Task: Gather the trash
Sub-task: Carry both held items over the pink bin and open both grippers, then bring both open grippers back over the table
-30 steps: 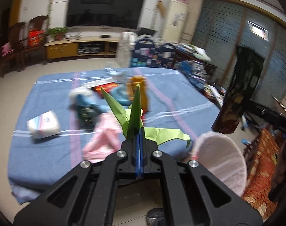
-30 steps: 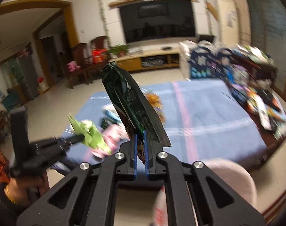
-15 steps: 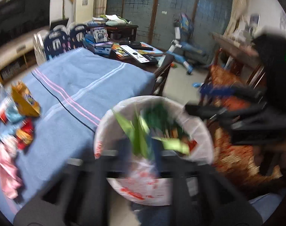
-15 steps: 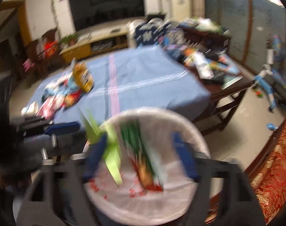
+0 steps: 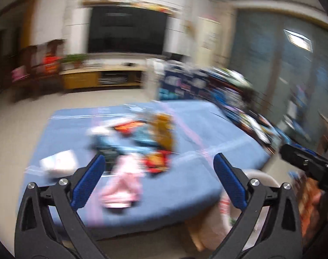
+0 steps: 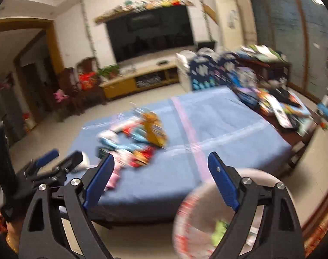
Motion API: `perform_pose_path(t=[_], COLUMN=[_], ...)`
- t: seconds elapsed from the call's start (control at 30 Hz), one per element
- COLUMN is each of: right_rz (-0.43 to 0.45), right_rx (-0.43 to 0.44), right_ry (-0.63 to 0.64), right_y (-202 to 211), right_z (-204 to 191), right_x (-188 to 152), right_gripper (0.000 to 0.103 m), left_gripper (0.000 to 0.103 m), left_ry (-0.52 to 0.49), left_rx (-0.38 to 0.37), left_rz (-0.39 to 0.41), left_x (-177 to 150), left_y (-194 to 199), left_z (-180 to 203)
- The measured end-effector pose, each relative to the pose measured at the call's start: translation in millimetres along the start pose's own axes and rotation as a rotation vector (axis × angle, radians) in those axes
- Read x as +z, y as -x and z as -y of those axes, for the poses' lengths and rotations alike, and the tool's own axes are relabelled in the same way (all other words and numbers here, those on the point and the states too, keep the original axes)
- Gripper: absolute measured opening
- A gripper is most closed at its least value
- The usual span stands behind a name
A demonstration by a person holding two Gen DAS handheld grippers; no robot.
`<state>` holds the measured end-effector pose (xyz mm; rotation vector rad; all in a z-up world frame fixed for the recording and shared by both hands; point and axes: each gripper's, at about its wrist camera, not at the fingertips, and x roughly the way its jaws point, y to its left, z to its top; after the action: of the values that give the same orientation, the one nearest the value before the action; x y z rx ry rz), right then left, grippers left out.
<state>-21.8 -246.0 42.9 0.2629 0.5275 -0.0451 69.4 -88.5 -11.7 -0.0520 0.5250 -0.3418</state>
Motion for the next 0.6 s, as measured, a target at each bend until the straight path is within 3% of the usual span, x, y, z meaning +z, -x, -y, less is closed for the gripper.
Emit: perform_pose_path(t=[0.13,0.27,0.3,0.5,0.6], right_rz=[0.023,0.061,0.017,-0.004,-0.01], right_rx=[0.137,0.119,0.105,0.107,0.099], right_ry=[0.02,0.158,0.142,0.011,-0.012], right_y=[-16,-30,-36,-40,-40], right_z=[-56,-88,-89,-61,-57], right_x=[5,-20,-19,-16,-17], right_gripper=[0.09,0.091,0.091,0.093,0.093], left_gripper=[0.1,0.1,0.1,0.1,0.1], left_ry=[0.149,0.187,0.19,0.213,0.2], left_rx=[0.168,0.293,0.3,0.298,0.3], left_rz=[0.028,0.007,-0.005,-0.087,-0.09], left_x=[0,-12,-13,-20,-25], left_y=[32,52,52,36,34], left_z=[-52,-77,-79,-89,-86])
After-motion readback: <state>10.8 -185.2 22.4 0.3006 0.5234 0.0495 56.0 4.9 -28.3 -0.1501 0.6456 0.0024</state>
